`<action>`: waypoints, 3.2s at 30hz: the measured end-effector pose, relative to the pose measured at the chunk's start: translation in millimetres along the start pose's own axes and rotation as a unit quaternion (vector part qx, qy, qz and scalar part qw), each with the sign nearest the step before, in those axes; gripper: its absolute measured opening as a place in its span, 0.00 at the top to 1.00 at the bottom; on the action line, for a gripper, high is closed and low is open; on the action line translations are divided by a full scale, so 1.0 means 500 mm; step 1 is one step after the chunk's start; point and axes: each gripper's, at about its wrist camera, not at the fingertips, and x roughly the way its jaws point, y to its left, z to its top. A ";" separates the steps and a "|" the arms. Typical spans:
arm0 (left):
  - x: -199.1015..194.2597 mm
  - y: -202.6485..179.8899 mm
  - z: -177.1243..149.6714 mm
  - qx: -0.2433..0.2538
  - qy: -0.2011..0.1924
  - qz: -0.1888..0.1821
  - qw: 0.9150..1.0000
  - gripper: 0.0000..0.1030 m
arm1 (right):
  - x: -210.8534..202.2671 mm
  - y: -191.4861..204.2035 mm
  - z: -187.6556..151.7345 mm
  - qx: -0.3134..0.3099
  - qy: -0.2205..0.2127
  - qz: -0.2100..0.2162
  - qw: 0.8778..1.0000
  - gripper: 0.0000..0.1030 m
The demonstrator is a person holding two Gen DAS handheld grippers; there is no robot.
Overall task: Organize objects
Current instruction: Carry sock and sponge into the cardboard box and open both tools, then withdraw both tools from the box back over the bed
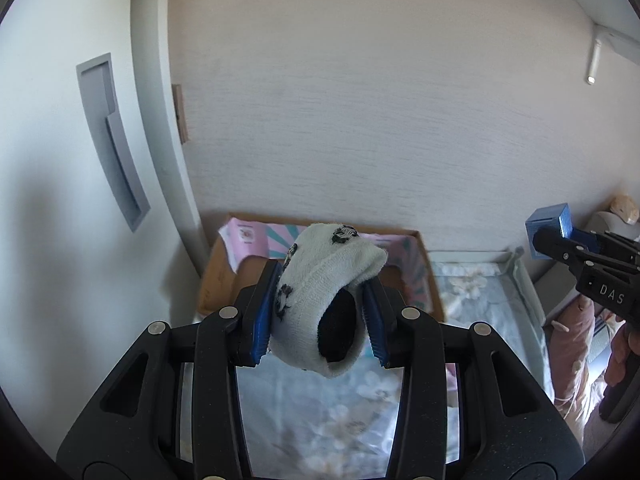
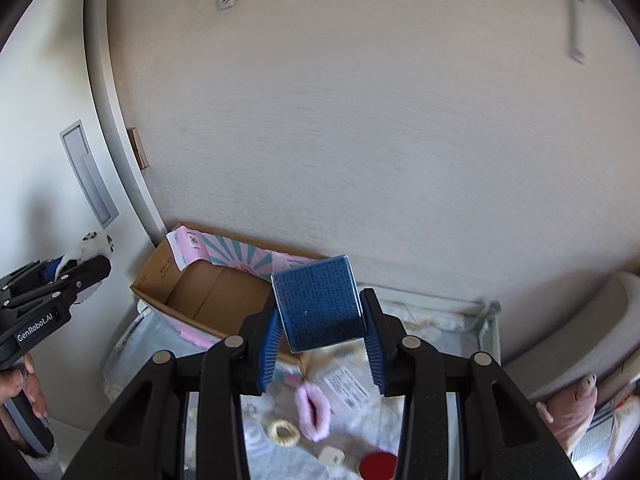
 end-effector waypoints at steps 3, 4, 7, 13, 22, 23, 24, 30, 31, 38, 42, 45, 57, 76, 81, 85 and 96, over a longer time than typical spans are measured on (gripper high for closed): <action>0.047 0.044 0.035 0.001 0.018 0.004 1.000 0.65 | 0.039 0.029 0.039 -0.011 -0.001 0.001 1.000 0.66; 0.064 0.056 0.046 0.001 0.025 0.004 1.000 0.65 | 0.052 0.040 0.053 -0.014 -0.002 0.004 1.000 0.66; 0.115 0.085 0.070 0.002 0.043 0.001 0.999 0.65 | 0.107 0.074 0.092 -0.026 0.012 0.023 0.999 0.66; 0.268 0.125 0.086 0.007 0.119 -0.019 0.993 0.65 | 0.253 0.136 0.119 -0.056 0.078 0.039 0.995 0.66; 0.464 0.144 0.034 0.033 0.222 -0.022 0.974 0.65 | 0.454 0.169 0.039 -0.066 0.215 0.055 0.973 0.66; 0.482 0.142 0.025 0.043 0.232 -0.018 0.972 0.65 | 0.470 0.169 0.025 -0.064 0.228 0.057 0.970 0.66; 0.497 0.142 0.016 0.050 0.242 -0.017 0.969 0.65 | 0.488 0.170 0.014 -0.065 0.239 0.056 0.967 0.66; 0.528 0.139 0.003 0.052 0.255 -0.014 0.965 0.65 | 0.525 0.168 -0.040 -0.052 0.272 0.070 0.958 0.66; 0.528 0.136 0.004 0.053 0.257 -0.014 0.965 0.65 | 0.525 0.167 -0.044 -0.050 0.274 0.069 0.958 0.66; 0.517 0.097 0.014 0.080 0.244 -0.024 0.966 0.65 | 0.503 0.155 -0.041 -0.025 0.268 0.075 0.960 0.66; 0.504 0.072 0.030 0.102 0.220 -0.004 0.970 0.15 | 0.484 0.159 -0.039 -0.029 0.258 0.064 0.963 0.55; 0.483 0.063 0.042 0.100 0.198 -0.008 0.975 0.00 | 0.463 0.146 -0.040 -0.004 0.250 0.067 0.966 0.05; 0.445 0.040 0.085 0.076 0.186 -0.018 0.979 0.00 | 0.351 0.108 -0.032 0.014 0.229 0.053 0.972 0.00; 0.086 0.010 0.127 0.026 0.013 -0.009 1.000 0.00 | 0.049 0.046 0.061 0.057 0.076 -0.087 0.992 0.00; 0.003 -0.017 0.092 0.023 -0.034 0.004 0.999 0.00 | -0.046 0.017 0.036 0.098 0.037 -0.130 0.986 0.00; -0.039 -0.040 0.054 0.023 -0.050 0.014 0.998 0.00 | -0.092 0.007 -0.002 0.115 0.033 -0.147 0.982 0.00; -0.093 -0.096 -0.042 0.013 -0.057 0.000 0.998 0.00 | -0.159 0.028 -0.085 0.105 0.017 -0.181 0.978 0.00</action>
